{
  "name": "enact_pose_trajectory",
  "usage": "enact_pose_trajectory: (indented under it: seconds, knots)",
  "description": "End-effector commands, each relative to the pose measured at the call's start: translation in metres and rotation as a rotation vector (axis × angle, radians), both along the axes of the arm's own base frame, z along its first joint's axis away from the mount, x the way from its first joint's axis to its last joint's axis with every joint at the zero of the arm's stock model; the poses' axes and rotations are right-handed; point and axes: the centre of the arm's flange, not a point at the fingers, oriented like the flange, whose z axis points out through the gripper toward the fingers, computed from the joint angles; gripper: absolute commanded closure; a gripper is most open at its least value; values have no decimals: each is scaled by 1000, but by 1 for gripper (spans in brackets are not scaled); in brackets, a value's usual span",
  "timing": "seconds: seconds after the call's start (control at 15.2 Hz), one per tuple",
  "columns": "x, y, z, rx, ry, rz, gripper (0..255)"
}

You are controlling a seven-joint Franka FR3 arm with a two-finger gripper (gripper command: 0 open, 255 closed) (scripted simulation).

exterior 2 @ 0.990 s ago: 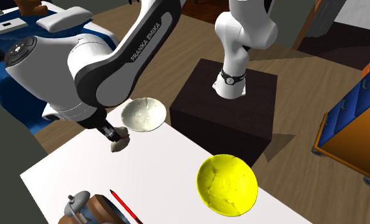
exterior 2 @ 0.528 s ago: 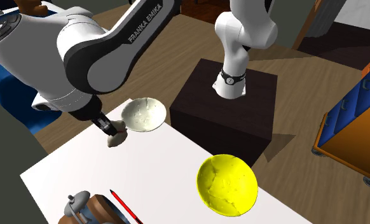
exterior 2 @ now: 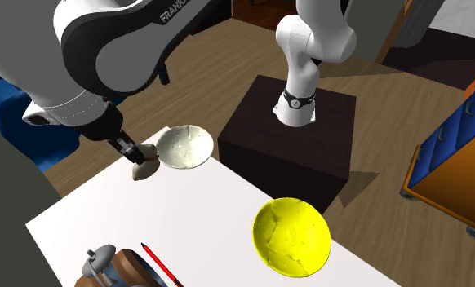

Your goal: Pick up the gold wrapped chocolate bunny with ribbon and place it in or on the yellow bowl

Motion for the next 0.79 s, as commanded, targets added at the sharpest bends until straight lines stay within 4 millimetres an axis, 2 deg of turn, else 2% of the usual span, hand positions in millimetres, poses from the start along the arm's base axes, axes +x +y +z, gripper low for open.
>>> enact_pose_trajectory:
  seconds: [0.0, 0.73]
  knots:
    - [-1, -1, 5, 0, 0, 0, 255]
    - [-6, 144, 14, 0, 0, 0, 255]
